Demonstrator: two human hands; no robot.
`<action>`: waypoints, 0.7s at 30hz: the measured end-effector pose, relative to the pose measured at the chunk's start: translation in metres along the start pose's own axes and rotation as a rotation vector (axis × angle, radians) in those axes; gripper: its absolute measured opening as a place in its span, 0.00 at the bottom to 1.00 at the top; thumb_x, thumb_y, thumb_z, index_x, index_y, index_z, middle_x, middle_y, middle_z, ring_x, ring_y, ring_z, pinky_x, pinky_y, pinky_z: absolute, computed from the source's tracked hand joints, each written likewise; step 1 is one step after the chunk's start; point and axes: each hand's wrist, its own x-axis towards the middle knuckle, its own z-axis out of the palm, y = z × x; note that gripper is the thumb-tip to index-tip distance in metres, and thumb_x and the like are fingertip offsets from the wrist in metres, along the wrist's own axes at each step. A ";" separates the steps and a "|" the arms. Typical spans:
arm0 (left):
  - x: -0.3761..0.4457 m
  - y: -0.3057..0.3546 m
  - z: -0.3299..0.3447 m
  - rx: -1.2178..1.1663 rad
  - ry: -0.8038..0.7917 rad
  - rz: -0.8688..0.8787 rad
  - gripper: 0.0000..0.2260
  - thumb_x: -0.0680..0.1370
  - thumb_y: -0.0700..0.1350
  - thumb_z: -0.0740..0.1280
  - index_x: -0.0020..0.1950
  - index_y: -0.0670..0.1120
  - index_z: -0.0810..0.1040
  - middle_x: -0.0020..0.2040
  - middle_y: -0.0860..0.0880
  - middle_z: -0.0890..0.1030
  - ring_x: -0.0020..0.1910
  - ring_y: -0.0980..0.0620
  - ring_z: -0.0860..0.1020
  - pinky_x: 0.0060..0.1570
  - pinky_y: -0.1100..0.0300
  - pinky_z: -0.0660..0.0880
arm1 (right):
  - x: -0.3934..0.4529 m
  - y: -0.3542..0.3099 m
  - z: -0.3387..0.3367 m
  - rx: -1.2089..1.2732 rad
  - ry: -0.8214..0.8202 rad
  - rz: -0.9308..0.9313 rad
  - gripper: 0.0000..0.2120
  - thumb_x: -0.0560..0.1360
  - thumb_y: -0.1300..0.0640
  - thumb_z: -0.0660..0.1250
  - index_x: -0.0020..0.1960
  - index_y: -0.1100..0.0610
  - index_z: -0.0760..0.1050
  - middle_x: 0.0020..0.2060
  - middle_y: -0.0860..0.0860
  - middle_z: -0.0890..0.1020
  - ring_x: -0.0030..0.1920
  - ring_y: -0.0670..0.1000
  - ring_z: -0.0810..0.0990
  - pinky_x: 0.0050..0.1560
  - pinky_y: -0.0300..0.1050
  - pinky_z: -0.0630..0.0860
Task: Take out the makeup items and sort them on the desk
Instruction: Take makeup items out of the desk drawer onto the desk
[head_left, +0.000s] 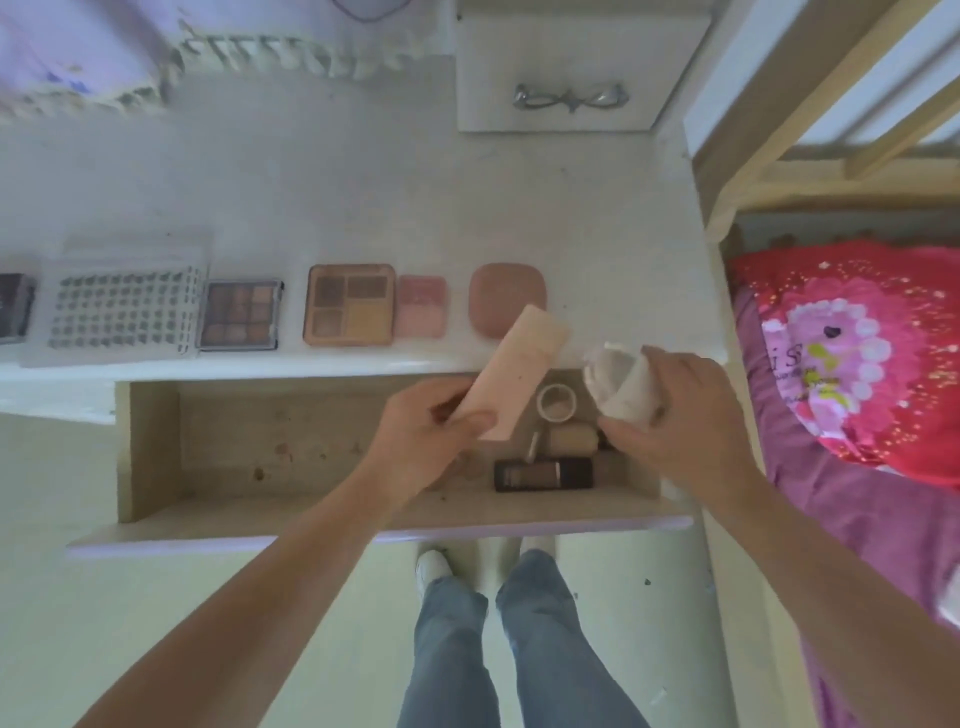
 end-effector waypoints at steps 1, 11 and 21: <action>0.008 0.016 0.010 -0.002 0.043 0.034 0.10 0.73 0.41 0.69 0.53 0.48 0.79 0.39 0.55 0.77 0.37 0.58 0.76 0.39 0.71 0.72 | 0.008 0.004 -0.010 -0.005 -0.008 0.084 0.28 0.63 0.42 0.67 0.50 0.65 0.75 0.39 0.60 0.80 0.39 0.59 0.78 0.38 0.44 0.69; 0.069 0.081 0.098 -0.056 0.290 -0.003 0.09 0.77 0.42 0.64 0.56 0.43 0.72 0.46 0.46 0.78 0.47 0.45 0.79 0.51 0.51 0.77 | 0.085 0.050 -0.021 0.053 -0.105 0.457 0.31 0.69 0.41 0.66 0.62 0.62 0.67 0.57 0.58 0.74 0.56 0.58 0.74 0.48 0.45 0.69; 0.074 0.076 0.113 0.267 0.299 -0.047 0.14 0.77 0.51 0.63 0.56 0.41 0.71 0.46 0.46 0.78 0.48 0.45 0.78 0.47 0.56 0.73 | 0.097 0.059 -0.005 0.111 -0.065 0.434 0.33 0.72 0.39 0.63 0.64 0.65 0.64 0.59 0.60 0.71 0.58 0.59 0.73 0.51 0.47 0.70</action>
